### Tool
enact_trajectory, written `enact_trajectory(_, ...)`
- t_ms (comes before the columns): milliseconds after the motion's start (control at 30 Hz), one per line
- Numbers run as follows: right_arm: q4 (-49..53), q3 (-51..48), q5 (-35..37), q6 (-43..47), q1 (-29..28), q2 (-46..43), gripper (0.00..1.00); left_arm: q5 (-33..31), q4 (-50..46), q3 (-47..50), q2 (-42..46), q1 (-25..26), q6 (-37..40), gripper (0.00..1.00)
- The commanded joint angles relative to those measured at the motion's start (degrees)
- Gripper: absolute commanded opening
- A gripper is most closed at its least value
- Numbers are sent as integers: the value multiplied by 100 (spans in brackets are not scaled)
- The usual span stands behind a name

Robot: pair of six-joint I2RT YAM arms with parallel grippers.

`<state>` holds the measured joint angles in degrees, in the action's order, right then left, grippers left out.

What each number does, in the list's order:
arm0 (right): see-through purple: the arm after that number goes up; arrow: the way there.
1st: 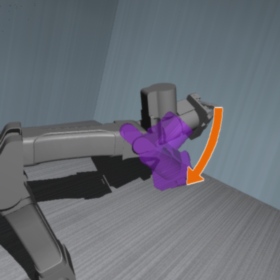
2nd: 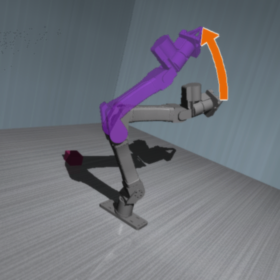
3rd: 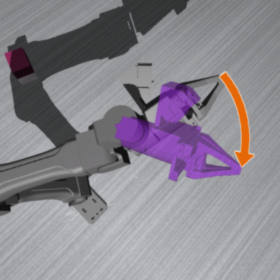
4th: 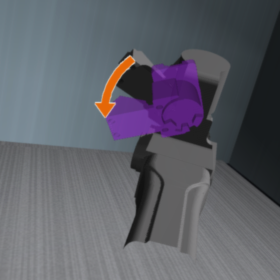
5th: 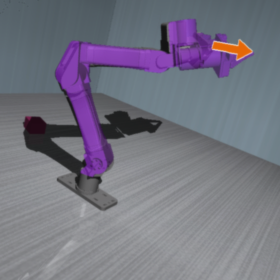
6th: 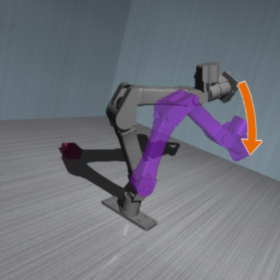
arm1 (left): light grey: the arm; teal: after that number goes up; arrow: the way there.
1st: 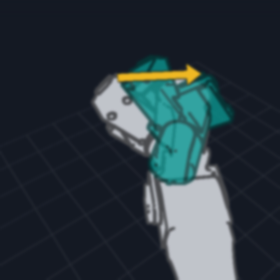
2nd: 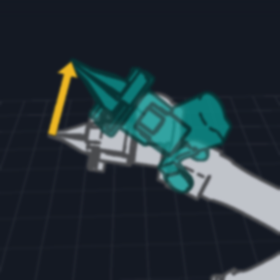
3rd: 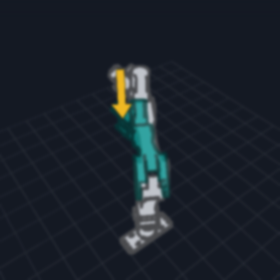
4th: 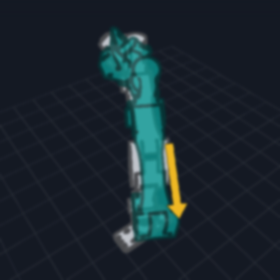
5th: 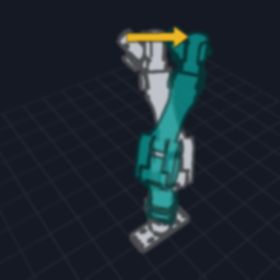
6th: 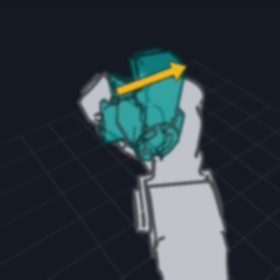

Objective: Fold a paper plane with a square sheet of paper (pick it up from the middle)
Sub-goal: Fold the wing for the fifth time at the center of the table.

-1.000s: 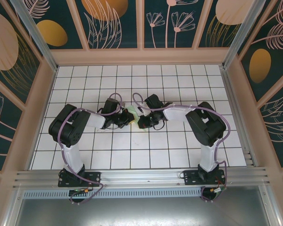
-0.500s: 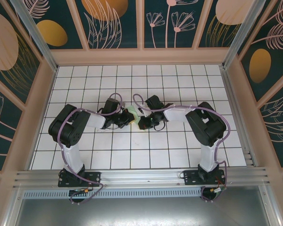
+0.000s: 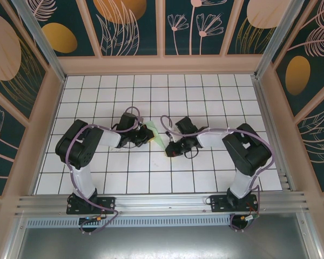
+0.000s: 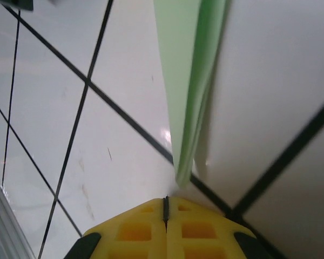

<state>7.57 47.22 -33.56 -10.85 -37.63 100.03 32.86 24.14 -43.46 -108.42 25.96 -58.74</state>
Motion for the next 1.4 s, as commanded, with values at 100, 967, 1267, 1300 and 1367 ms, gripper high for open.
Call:
enact_trajectory(100,-211,57,-113,-340,95,-528,2,-1247,-805,145,-532,-7,218,0)
enact_trajectory(967,-275,871,577,-676,-96,910,0,-1172,-975,-152,-471,-3,441,0)
enact_trajectory(1267,451,141,244,120,-96,273,0,-1247,-886,-6,-538,-3,337,0)
enact_trajectory(1300,500,77,228,171,-96,170,0,-1247,-880,-9,-531,-3,344,0)
enact_trajectory(1367,536,23,255,288,-87,-70,0,-1230,-861,7,-509,-5,354,0)
